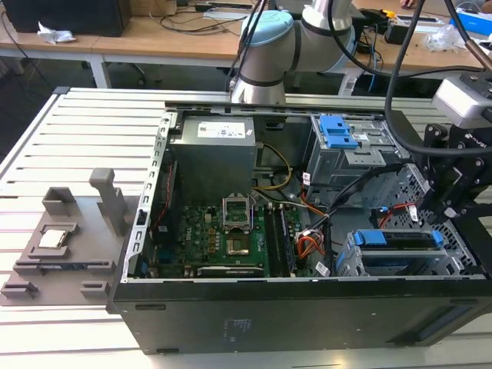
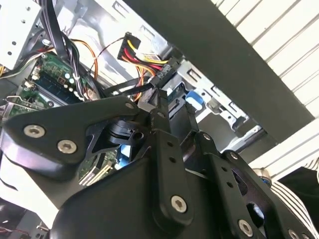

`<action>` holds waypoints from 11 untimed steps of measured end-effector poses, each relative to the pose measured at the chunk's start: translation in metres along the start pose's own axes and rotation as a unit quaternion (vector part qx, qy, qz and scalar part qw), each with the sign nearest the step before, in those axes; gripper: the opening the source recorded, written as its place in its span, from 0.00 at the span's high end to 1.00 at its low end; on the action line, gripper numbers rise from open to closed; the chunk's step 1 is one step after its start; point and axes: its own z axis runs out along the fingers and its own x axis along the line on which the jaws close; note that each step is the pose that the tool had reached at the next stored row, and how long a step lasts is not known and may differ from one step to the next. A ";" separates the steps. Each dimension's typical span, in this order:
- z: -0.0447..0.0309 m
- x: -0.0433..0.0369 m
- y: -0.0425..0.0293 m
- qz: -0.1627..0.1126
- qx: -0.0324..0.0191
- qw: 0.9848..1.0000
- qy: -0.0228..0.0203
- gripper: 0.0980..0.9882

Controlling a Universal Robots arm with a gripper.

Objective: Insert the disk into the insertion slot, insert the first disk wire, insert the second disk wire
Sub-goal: 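Insert the first disk wire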

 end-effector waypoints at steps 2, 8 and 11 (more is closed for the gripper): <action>-0.0002 -0.0016 -0.0022 -0.002 0.000 1.000 0.001 0.77; -0.0042 -0.0025 0.0020 -0.005 -0.001 1.000 0.003 0.77; -0.0064 -0.0029 0.0025 -0.013 0.000 1.000 0.004 0.77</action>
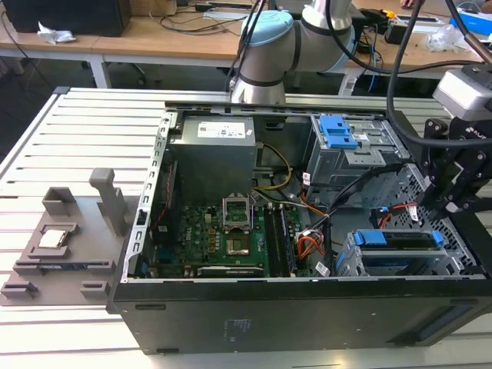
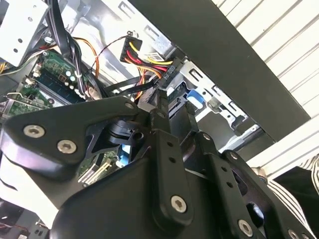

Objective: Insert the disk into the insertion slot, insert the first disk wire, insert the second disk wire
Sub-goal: 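Insert the first disk wire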

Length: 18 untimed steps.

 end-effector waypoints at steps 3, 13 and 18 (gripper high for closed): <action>-0.0006 -0.0042 -0.0006 -0.012 0.000 1.000 0.001 0.77; 0.0002 -0.0154 -0.0076 -0.044 -0.002 0.999 0.012 0.77; 0.0014 -0.0233 -0.0160 -0.048 -0.002 0.999 0.016 0.77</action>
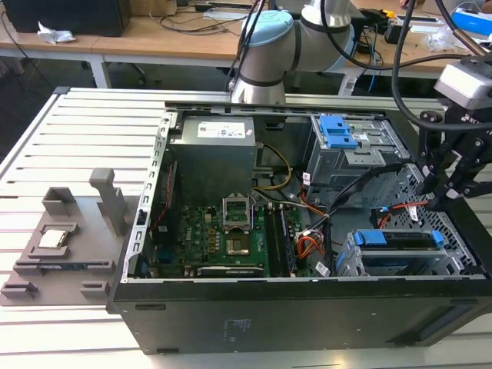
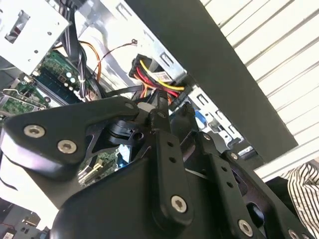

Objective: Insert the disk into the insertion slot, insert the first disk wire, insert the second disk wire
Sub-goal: 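Insert the first disk wire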

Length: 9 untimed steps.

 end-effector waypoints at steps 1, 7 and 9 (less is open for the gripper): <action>0.0005 -0.0003 -0.0012 0.000 -0.001 1.000 0.003 0.77; 0.0051 -0.0002 -0.0052 -0.001 -0.008 1.000 0.026 0.77; 0.0065 -0.0006 -0.0072 -0.001 -0.008 1.000 0.027 0.77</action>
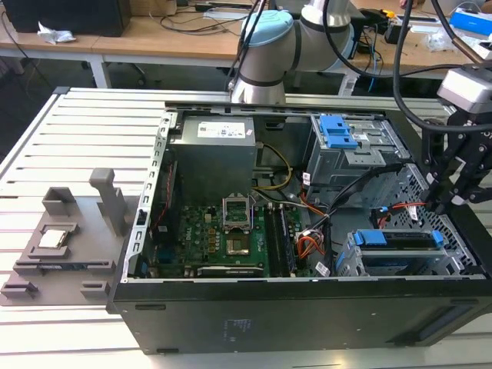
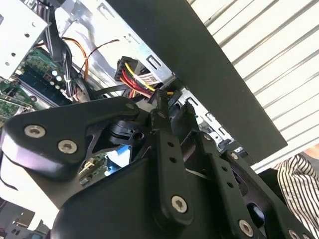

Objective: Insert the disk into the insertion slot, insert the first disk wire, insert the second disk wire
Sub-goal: 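Insert the first disk wire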

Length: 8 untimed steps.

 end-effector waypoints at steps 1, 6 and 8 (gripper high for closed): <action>0.0000 0.0000 -0.0001 0.000 0.000 1.000 0.000 0.77; 0.0001 -0.0002 -0.0002 0.000 0.000 1.000 0.000 0.77; 0.0000 -0.0002 -0.0002 0.000 0.000 1.000 0.000 0.86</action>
